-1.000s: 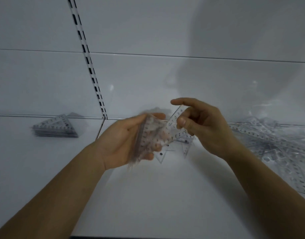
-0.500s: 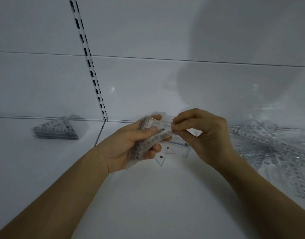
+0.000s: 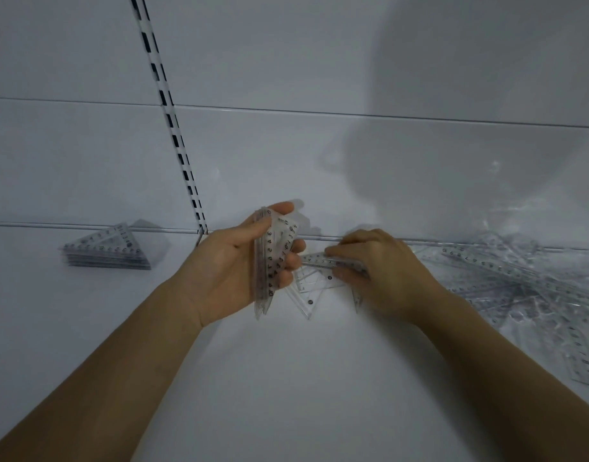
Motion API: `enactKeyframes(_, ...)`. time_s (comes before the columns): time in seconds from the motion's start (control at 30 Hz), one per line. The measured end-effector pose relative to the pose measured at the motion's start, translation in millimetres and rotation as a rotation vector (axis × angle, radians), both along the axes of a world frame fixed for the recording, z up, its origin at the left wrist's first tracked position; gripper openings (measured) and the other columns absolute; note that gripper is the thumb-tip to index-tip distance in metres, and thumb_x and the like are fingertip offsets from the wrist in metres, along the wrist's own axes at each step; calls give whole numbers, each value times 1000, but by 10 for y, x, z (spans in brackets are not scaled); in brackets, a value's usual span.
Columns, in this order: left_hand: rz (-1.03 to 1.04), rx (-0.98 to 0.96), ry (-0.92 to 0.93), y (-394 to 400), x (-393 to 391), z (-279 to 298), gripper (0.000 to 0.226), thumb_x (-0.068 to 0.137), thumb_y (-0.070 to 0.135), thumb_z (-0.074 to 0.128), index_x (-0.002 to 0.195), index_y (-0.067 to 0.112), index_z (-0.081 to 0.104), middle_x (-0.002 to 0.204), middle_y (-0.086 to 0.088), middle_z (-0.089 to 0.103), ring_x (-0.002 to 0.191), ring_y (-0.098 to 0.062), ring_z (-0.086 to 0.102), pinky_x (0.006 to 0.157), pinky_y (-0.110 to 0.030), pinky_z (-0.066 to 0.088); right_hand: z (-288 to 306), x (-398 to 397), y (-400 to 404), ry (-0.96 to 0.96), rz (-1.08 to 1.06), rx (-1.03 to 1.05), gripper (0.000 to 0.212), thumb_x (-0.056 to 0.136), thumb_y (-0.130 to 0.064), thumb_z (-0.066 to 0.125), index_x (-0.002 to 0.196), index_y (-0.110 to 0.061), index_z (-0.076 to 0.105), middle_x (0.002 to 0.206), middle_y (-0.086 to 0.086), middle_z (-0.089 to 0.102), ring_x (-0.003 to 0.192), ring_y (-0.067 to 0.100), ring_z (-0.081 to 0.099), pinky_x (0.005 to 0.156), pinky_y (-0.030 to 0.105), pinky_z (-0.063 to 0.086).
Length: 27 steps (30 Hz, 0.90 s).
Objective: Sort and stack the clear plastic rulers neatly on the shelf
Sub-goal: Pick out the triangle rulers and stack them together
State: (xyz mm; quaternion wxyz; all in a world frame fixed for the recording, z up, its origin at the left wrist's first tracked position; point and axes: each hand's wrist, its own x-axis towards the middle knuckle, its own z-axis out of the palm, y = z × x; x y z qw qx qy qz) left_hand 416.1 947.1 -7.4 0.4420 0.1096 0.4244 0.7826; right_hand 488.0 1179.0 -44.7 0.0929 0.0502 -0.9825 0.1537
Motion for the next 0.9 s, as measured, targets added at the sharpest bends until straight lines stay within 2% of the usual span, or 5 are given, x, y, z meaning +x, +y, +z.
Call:
enactKeyframes(0.27, 259, 12, 62, 13, -51, -18, 31, 93, 31, 57, 122, 24, 64, 98, -15, 64, 77, -21, 65, 65, -29, 59, 62, 47, 28, 165, -82, -171, 34, 104, -11, 47, 132, -20, 64, 119, 0, 52, 101, 19, 61, 89, 34, 51)
enactKeyframes(0.4, 362, 15, 33, 25, -51, -17, 26, 93, 29, 58, 116, 22, 68, 94, -12, 70, 83, -23, 70, 69, -32, 61, 365, 120, 0, 173, -114, -851, 28, 102, -1, 51, 107, -21, 69, 99, 7, 61, 74, 25, 76, 66, 38, 62)
enactKeyframes(0.5, 275, -9, -27, 36, -8, 2, 39, 95, 34, 57, 128, 15, 63, 99, -16, 69, 84, -26, 72, 71, -33, 63, 473, 183, 0, 141, -84, -1057, 10, 95, -2, 64, 98, -10, 70, 86, 13, 70, 62, 33, 73, 49, 33, 55)
enactKeyframes(0.77, -6, -112, -80, 61, 122, 44, 48, 96, 44, 49, 131, 14, 63, 106, -20, 70, 57, -19, 66, 49, -25, 59, 470, 193, -47, 356, 92, -1038, 13, 78, -4, 78, 87, -14, 76, 85, 3, 78, 83, 20, 74, 77, 28, 57)
enactKeyframes(0.9, -66, -108, -65, 65, 141, 43, 43, 97, 47, 49, 130, 25, 66, 110, -21, 69, 56, -20, 66, 50, -24, 59, 362, 195, -107, 410, 225, -589, 17, 83, -1, 78, 96, -13, 80, 104, -2, 77, 101, 10, 72, 91, 27, 56)
